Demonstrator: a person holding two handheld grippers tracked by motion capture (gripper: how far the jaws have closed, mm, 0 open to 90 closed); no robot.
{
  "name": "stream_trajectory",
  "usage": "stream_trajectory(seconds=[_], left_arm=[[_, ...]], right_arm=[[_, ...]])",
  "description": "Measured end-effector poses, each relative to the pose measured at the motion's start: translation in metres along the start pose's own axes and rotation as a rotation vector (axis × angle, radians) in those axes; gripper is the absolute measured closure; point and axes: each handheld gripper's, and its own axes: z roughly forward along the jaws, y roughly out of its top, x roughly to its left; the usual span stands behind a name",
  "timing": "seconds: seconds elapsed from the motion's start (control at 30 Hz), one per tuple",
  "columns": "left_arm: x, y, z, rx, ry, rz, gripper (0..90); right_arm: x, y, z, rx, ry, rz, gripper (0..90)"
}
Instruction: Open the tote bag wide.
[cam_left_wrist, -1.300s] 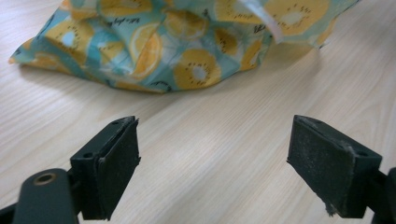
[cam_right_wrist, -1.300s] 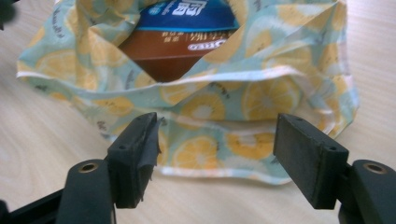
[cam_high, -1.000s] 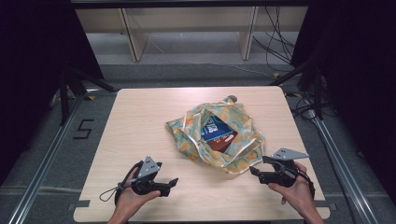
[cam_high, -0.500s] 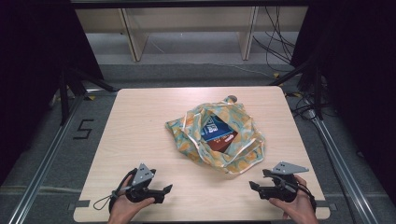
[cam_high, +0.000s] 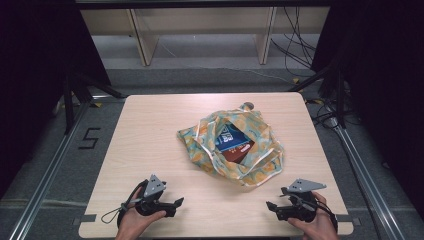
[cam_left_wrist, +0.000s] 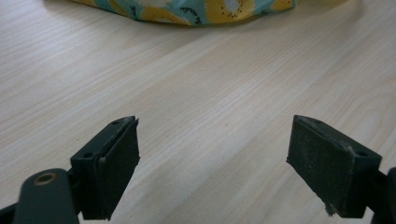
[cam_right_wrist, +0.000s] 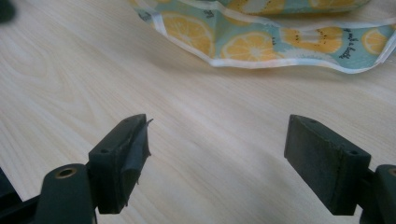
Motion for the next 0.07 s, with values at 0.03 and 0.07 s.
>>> stream_trajectory(seconds=[0.03, 0.07], left_arm=[[-0.0001, -0.0002, 0.0003, 0.001, 0.001, -0.002, 15.8], [0.0001, -0.0002, 0.0004, 0.006, -0.002, -0.003, 15.8]], right_arm=[[0.0, 0.0, 0.0002, 0.004, 0.001, 0.001, 22.8], [0.0, 0.0, 0.0003, 0.004, 0.002, 0.001, 22.8]])
